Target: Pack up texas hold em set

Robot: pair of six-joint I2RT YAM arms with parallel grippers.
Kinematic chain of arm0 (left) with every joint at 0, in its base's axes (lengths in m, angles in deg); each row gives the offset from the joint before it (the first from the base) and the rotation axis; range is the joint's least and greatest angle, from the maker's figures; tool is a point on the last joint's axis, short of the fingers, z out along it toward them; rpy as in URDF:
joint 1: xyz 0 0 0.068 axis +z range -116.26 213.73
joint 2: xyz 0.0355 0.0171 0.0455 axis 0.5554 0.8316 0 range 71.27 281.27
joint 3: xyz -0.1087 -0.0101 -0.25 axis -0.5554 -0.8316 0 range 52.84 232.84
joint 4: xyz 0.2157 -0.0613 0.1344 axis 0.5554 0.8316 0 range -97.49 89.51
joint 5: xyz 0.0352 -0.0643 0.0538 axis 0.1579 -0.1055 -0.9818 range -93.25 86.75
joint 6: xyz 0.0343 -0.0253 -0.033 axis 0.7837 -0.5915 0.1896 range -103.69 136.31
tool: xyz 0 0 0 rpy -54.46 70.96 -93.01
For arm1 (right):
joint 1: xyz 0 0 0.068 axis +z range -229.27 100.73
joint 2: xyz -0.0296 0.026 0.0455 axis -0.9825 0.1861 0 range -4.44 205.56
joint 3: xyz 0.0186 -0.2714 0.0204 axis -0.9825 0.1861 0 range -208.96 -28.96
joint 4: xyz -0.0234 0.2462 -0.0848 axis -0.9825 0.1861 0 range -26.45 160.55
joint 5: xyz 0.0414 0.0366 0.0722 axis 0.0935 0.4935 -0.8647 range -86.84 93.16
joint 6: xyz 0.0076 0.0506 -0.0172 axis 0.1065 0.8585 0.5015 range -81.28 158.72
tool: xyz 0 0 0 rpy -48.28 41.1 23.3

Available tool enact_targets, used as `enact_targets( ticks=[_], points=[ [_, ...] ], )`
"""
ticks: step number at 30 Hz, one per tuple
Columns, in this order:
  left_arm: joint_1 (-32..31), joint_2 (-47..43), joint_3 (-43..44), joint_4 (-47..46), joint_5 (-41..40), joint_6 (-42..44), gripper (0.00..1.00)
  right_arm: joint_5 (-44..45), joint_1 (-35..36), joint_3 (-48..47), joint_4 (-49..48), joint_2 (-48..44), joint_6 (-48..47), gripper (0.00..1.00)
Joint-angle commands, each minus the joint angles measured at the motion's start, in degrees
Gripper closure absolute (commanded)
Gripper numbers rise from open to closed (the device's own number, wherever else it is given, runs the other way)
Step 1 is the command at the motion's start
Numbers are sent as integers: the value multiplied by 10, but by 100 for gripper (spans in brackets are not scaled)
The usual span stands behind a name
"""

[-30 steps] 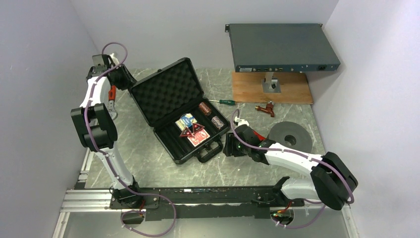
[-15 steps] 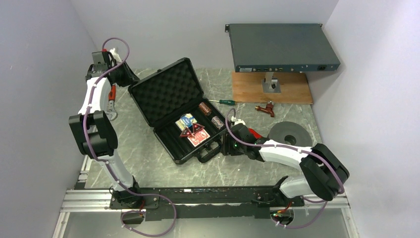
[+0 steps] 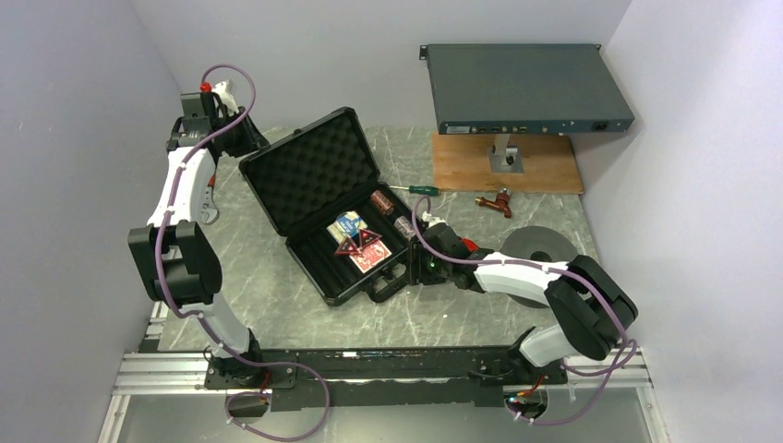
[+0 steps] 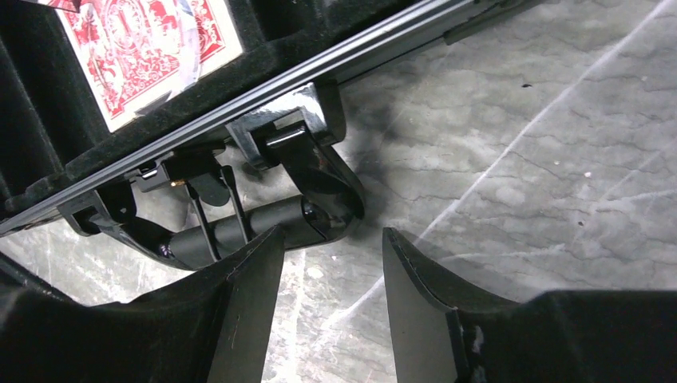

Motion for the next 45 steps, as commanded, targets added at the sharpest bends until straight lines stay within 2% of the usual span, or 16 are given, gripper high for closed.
enact_targets(
  ticks=[1, 7, 17, 28, 39, 45],
  points=[
    [-16, -24, -15, 35, 32, 0, 68, 2, 2, -22, -37, 29, 0, 49],
    [-29, -33, -20, 53, 49, -6, 68, -6, 2, -26, -43, 43, 0, 49],
    [-70, -103, -42, 79, 77, -7, 66, -13, 2, -31, -52, 63, 0, 49],
    [-120, -171, -169, 34, 71, -25, 65, -17, 2, -31, -56, 71, 2, 50],
    [-150, -191, -233, 10, 68, -41, 65, -10, 2, -30, -49, 63, 2, 50],
    [-174, -230, -271, 3, 71, -60, 65, -9, 2, -36, -30, 55, 4, 50]
  ],
)
